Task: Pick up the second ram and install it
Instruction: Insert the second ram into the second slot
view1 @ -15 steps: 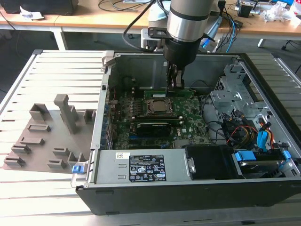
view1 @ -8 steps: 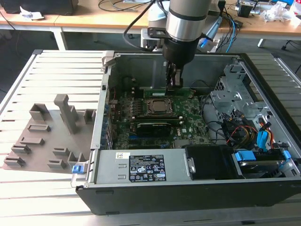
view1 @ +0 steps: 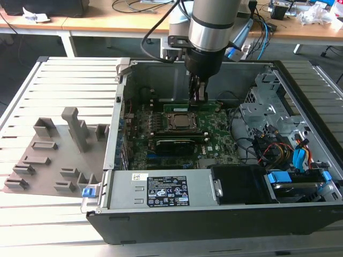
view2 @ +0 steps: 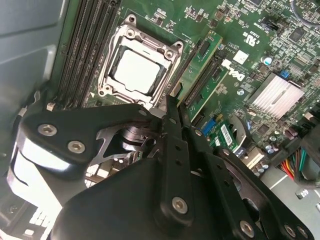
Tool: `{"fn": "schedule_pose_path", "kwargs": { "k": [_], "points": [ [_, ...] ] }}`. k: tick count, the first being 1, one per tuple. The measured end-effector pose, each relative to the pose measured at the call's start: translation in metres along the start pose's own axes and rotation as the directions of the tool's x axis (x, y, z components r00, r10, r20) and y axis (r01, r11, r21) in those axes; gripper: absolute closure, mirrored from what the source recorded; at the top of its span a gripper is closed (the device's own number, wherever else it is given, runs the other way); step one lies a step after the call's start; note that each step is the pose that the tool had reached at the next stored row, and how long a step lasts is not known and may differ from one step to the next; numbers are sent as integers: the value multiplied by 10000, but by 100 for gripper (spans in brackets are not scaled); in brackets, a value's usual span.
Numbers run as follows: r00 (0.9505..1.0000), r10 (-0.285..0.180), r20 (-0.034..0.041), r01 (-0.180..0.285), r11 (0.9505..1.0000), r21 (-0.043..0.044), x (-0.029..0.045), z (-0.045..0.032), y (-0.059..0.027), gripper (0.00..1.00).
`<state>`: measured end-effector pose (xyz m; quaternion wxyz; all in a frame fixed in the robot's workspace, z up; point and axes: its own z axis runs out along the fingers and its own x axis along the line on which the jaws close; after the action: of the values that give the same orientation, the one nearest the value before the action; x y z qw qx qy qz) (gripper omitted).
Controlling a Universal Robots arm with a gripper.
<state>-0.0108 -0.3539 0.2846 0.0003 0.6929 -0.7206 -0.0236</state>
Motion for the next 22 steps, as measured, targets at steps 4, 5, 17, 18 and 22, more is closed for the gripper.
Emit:
{"fn": "schedule_pose_path", "kwargs": {
  "k": [4, 5, 17, 18, 22],
  "points": [
    [10000, -1, 0, 1, 10000, 0, 1, 62, -2, 86],
    [10000, 0, 0, 0, 10000, 0, 1, 67, -2, 86],
    [10000, 0, 0, 0, 10000, 0, 50, 178, 40, 86],
    [10000, 0, 0, 0, 10000, 0, 59, 182, 41, 86],
    [10000, 0, 1, 0, 10000, 1, 83, 193, 44, 86]
  ]
}}
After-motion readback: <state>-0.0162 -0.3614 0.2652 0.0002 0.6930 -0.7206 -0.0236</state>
